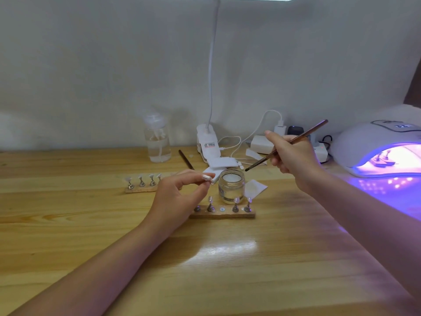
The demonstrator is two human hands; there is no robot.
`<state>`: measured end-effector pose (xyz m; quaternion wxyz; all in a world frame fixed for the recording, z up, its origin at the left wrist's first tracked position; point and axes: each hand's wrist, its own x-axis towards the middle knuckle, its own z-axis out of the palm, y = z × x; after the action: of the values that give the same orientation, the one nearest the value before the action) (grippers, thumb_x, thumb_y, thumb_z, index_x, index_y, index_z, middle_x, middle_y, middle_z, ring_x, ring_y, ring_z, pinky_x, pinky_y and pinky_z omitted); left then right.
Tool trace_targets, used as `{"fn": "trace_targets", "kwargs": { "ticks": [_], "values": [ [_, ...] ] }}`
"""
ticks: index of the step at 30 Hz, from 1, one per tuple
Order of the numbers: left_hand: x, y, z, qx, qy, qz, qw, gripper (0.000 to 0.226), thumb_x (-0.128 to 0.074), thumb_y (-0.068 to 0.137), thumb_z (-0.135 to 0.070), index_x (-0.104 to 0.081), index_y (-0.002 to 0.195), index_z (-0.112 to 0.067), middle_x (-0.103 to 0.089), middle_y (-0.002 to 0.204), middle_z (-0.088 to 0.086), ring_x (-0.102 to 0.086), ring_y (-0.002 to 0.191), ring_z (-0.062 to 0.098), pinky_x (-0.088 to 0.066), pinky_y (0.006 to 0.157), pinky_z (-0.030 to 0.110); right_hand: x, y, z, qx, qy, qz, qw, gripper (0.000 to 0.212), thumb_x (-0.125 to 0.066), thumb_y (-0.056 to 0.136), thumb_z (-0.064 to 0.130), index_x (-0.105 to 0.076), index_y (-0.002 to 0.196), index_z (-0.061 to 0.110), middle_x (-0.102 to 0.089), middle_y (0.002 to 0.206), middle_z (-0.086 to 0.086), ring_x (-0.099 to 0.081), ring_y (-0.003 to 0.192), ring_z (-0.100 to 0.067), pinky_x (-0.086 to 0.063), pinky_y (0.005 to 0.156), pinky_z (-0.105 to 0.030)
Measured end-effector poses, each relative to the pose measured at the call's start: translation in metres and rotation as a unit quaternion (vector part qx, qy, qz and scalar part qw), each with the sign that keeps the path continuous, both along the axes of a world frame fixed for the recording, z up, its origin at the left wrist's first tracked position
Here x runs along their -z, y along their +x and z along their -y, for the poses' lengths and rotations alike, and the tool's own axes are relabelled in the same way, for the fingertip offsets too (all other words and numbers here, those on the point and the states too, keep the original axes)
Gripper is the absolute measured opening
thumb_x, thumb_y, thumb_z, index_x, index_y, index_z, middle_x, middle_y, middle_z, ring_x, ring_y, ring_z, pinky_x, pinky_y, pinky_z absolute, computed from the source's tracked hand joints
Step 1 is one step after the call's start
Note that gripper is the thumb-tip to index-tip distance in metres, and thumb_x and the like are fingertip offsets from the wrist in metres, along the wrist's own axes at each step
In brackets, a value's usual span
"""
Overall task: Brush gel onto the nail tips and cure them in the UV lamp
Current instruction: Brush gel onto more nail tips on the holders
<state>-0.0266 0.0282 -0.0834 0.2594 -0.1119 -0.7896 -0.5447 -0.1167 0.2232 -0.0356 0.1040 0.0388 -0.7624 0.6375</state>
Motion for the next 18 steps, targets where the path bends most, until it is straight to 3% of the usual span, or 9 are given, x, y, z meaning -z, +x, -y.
{"fn": "trace_targets", "kwargs": {
  "ticks": [3, 8, 12, 18],
  "values": [
    [0.000, 0.001, -0.001, -0.002, -0.010, -0.005, 1.000, 0.024, -0.063, 0.082, -0.001, -0.068, 0.088, -0.023, -0.068, 0.090, -0.008, -0.060, 0.082, -0.008, -0.040, 0.075, 0.003, 0.002, 0.011, 0.005, -0.027, -0.069, -0.019, 0.997, 0.044, -0.058, 0.089, 0.038, -0.046, 0.054, 0.014, -0.050, 0.035, 0.002, -0.041, 0.029, -0.005, -0.029, 0.032, -0.011],
    [0.001, -0.001, 0.000, -0.009, -0.019, -0.007, 1.000, 0.025, -0.063, 0.082, -0.006, -0.067, 0.081, -0.031, -0.065, 0.093, -0.020, -0.059, 0.089, -0.012, -0.041, 0.079, 0.004, 0.015, 0.038, 0.019, -0.101, -0.131, -0.090, 0.982, 0.039, -0.051, 0.085, 0.046, -0.050, 0.063, 0.013, -0.060, 0.045, -0.006, -0.047, 0.032, -0.011, -0.036, 0.036, -0.014],
    [0.003, -0.004, 0.003, -0.016, 0.000, -0.010, 1.000, 0.024, -0.070, 0.076, -0.006, -0.069, 0.079, -0.030, -0.068, 0.077, -0.028, -0.062, 0.081, -0.009, -0.042, 0.070, 0.002, 0.025, 0.051, 0.028, -0.147, -0.099, -0.161, 0.971, 0.035, -0.045, 0.081, 0.045, -0.057, 0.073, 0.013, -0.065, 0.054, -0.001, -0.050, 0.040, -0.006, -0.038, 0.044, -0.011],
    [0.006, -0.004, 0.004, -0.033, 0.001, -0.005, 0.999, 0.026, -0.070, 0.076, -0.005, -0.069, 0.077, -0.031, -0.068, 0.075, -0.026, -0.062, 0.077, -0.008, -0.042, 0.068, 0.003, 0.028, 0.059, 0.030, -0.139, -0.038, -0.235, 0.961, 0.026, -0.050, 0.089, 0.033, -0.061, 0.067, 0.025, -0.064, 0.057, 0.009, -0.052, 0.048, 0.000, -0.040, 0.050, -0.012]
  ]
}}
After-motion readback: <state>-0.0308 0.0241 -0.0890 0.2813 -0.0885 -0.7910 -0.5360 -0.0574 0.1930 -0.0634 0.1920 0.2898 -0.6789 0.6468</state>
